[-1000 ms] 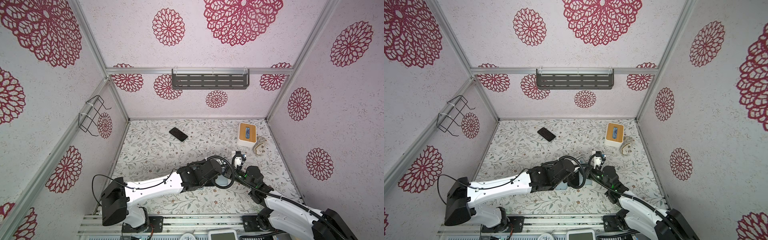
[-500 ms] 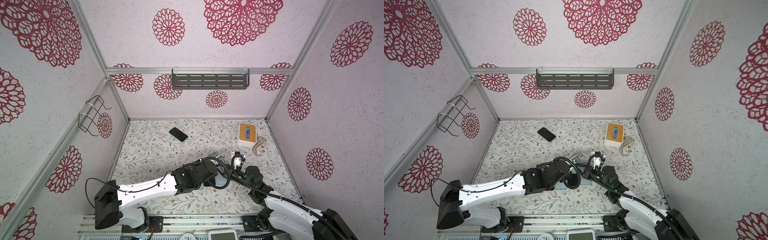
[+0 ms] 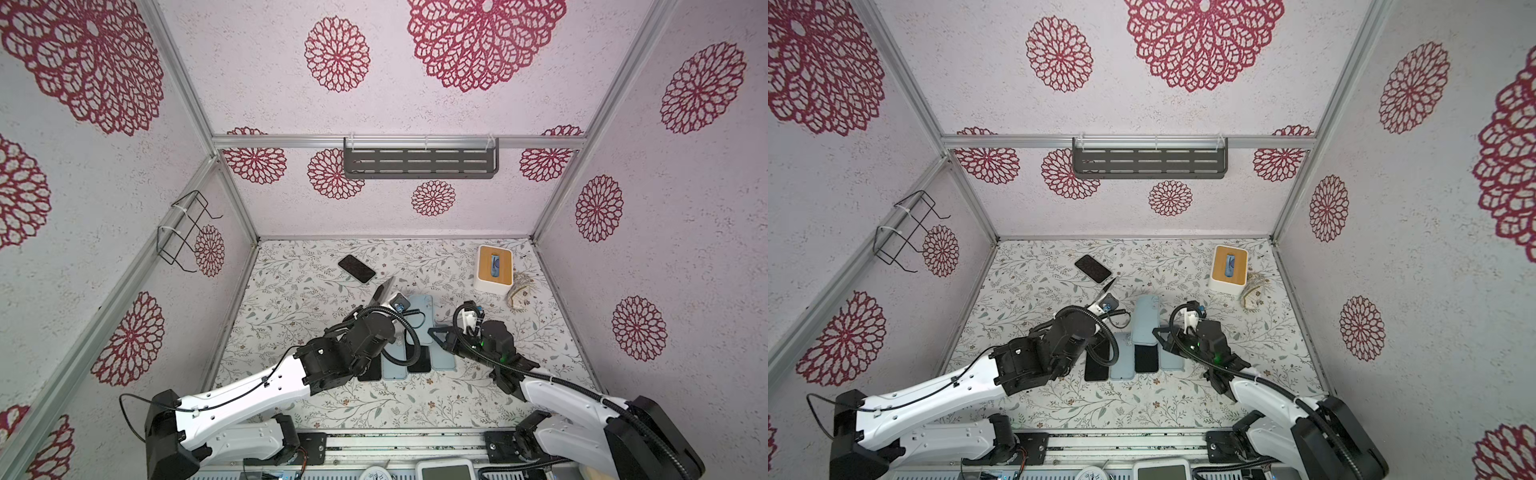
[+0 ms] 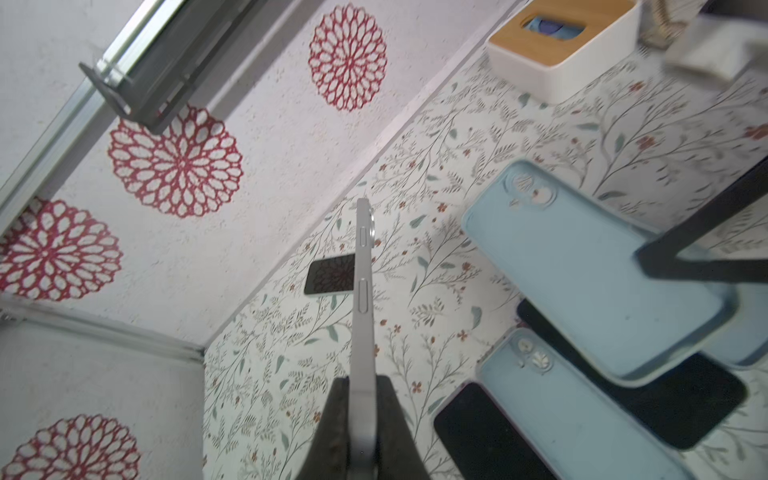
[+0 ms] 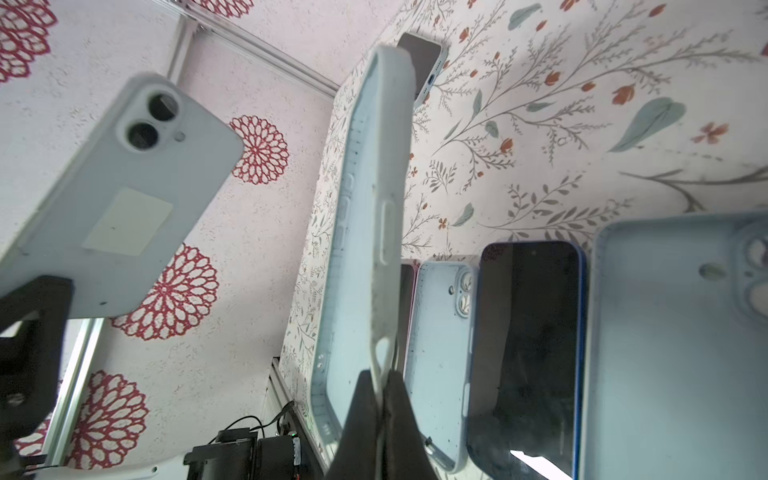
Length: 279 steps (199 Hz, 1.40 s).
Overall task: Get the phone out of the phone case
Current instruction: 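Hold the white-framed phone and pale blue case side by side above the row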
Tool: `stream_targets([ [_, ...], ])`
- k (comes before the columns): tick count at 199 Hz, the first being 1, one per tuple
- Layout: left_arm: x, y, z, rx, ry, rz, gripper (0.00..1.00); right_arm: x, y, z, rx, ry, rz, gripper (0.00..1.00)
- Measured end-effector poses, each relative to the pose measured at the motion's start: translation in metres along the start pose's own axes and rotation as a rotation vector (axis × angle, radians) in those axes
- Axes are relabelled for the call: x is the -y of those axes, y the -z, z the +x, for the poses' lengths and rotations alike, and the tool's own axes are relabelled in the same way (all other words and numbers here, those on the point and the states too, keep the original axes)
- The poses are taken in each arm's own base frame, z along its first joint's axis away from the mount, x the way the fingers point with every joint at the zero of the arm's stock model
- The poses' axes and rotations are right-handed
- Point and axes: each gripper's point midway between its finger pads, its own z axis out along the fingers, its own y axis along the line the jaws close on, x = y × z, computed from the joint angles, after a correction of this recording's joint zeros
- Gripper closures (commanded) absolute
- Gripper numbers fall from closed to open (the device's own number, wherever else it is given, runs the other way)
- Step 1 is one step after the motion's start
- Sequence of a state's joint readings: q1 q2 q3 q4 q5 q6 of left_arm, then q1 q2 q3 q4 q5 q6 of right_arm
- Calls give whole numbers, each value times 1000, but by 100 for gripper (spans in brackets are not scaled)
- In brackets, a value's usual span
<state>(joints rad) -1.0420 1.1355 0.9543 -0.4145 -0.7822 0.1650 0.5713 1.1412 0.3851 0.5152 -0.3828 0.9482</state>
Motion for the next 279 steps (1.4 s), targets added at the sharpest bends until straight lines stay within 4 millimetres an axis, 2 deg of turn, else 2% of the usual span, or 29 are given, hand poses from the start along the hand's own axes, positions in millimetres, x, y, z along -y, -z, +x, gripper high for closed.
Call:
stream_targets([
  [20,-4,-12,29,-75,-34,-41,100,-5,-18,-10,-39,27,2,100],
  [42,0,-33,46,-148,-68,-50,100,-4,-39,-13,-99,36,4,100],
  [66,9,-63,69,-245,-116,-39,100,3,-62,-12,-164,29,19,100],
  [87,20,-82,86,-301,-166,-2,100,12,-78,-9,-215,8,27,100],
  [120,36,-93,92,-271,-210,46,100,29,-96,-3,-275,-35,40,100],
  [170,65,-113,108,-253,-300,105,100,44,-111,2,-317,-86,55,100],
  [279,79,-136,111,-257,-393,38,100,67,-133,-2,-329,-176,100,100],
])
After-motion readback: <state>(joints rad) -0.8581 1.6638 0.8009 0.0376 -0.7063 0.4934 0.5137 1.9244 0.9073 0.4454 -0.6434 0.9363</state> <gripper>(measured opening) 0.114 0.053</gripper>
